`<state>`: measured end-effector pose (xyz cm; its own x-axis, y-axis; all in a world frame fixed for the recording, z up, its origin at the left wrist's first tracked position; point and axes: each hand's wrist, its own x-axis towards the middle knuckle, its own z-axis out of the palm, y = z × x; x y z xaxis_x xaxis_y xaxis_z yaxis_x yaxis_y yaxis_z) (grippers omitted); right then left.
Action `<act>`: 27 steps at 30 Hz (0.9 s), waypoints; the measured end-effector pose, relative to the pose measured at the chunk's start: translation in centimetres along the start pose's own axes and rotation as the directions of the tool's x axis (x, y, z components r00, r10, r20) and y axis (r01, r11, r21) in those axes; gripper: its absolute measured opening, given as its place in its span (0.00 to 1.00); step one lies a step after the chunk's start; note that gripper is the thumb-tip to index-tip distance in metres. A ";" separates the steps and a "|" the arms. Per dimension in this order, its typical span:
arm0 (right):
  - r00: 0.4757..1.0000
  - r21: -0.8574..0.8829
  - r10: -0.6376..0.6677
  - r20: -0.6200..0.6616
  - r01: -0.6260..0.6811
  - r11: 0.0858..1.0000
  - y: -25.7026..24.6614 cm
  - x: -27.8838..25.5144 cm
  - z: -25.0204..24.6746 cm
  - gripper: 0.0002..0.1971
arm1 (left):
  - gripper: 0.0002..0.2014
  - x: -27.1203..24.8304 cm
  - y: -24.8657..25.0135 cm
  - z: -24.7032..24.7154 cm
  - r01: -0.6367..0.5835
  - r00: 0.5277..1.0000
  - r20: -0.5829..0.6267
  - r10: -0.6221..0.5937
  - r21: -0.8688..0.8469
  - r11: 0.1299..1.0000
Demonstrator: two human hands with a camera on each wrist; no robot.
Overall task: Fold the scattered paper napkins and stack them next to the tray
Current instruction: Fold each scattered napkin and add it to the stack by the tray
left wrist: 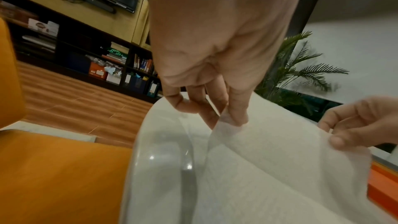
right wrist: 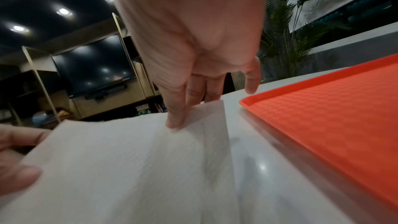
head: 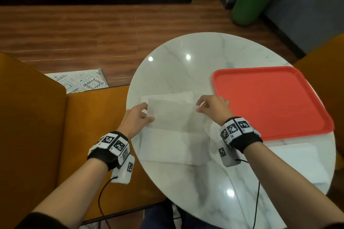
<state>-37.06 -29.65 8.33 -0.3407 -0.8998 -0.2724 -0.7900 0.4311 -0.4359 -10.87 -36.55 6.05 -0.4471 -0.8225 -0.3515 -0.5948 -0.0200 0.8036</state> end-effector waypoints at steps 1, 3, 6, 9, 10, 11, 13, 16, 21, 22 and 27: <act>1.000 -0.031 -0.002 -0.007 0.002 1.000 0.0 0.0 0.3 0.09 | 0.04 0.0 -0.2 0.2 -0.002 1.000 -0.014 0.003 0.022 1.000; 0.999 -0.123 -0.045 0.002 0.045 0.991 -0.1 -0.1 0.6 0.19 | 0.04 0.2 -0.5 0.5 -0.044 0.997 -0.064 0.050 0.094 0.995; 0.979 -0.180 -0.168 0.112 0.186 0.966 -1.8 -0.6 0.6 0.33 | 0.07 -0.2 -0.1 0.8 -0.158 0.980 -0.102 0.173 0.141 0.977; 0.959 -0.182 -0.208 0.195 0.243 0.953 -3.4 -1.0 1.0 0.29 | 0.11 -0.9 0.3 0.9 -0.264 0.961 -0.064 0.270 0.091 0.960; 0.962 -0.197 -0.202 0.185 0.238 0.951 -3.5 -1.1 1.1 0.23 | 0.12 -1.1 0.1 0.7 -0.268 0.959 -0.070 0.275 0.099 0.958; 0.969 -0.204 -0.198 0.149 0.226 0.952 -3.3 -1.2 1.2 0.16 | 0.12 -1.2 -0.2 0.5 -0.258 0.960 -0.084 0.268 0.107 0.960; 0.979 -0.192 -0.199 0.035 0.202 0.960 -2.3 -1.9 1.3 0.05 | 0.07 -1.5 -1.3 0.0 -0.225 0.965 -0.112 0.238 0.114 0.968; 0.972 -0.188 -0.217 -0.090 0.197 0.962 -0.8 -3.9 2.0 0.02 | 0.05 -1.9 -3.0 -0.6 -0.181 0.976 -0.093 0.198 0.161 0.970; 0.961 -0.122 -0.255 -0.104 0.242 0.963 -0.4 -8.4 5.0 0.03 | 0.13 -2.5 -4.5 -0.6 -0.135 0.979 -0.096 0.181 0.363 0.922; 0.956 -0.122 -0.276 -0.098 0.264 0.957 -0.6 -9.2 5.8 0.03 | 0.14 -2.6 -4.7 -0.6 -0.119 0.982 -0.093 0.166 0.384 0.916; 0.950 -0.168 -0.310 -0.044 0.299 0.939 -0.5 -11.7 8.2 0.04 | 0.12 -3.8 -5.1 -1.3 -0.125 0.981 -0.083 0.177 0.433 0.893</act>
<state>-28.49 -18.83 4.70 -0.1009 -0.9912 -0.0856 -0.9296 0.1245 -0.3470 -5.29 -34.02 3.90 -0.4885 -0.8574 -0.1623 -0.7643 0.3306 0.5537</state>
